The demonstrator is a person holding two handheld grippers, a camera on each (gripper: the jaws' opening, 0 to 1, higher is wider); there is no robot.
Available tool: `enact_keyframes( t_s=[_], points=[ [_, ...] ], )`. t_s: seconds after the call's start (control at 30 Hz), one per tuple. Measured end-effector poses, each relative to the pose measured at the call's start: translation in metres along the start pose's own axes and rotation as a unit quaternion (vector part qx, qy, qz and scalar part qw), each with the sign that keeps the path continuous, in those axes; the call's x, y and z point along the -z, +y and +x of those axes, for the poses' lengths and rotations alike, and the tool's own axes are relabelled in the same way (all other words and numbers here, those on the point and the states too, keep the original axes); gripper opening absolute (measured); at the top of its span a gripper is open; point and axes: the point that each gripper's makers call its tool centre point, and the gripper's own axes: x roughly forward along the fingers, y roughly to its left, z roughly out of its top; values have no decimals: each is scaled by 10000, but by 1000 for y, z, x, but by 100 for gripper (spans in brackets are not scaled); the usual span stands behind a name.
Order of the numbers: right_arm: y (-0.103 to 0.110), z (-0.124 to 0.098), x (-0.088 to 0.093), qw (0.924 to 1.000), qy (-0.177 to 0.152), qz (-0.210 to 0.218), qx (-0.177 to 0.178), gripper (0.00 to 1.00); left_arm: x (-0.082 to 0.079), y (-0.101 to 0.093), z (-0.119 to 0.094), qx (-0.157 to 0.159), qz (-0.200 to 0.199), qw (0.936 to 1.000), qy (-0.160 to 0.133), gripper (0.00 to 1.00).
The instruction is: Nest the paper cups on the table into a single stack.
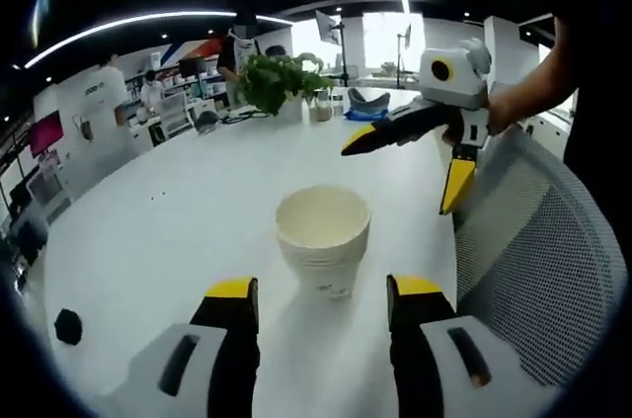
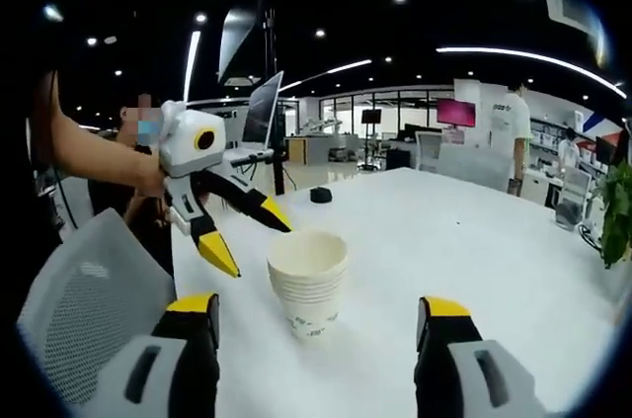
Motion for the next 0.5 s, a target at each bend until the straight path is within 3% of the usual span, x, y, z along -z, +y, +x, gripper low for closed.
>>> enact_keyframes(
  t_s=[0.5],
  points=[
    [-6, 30, 5, 9999, 48, -18, -95, 70, 16, -2, 37, 9, -81, 9999, 139, 50]
  ],
)
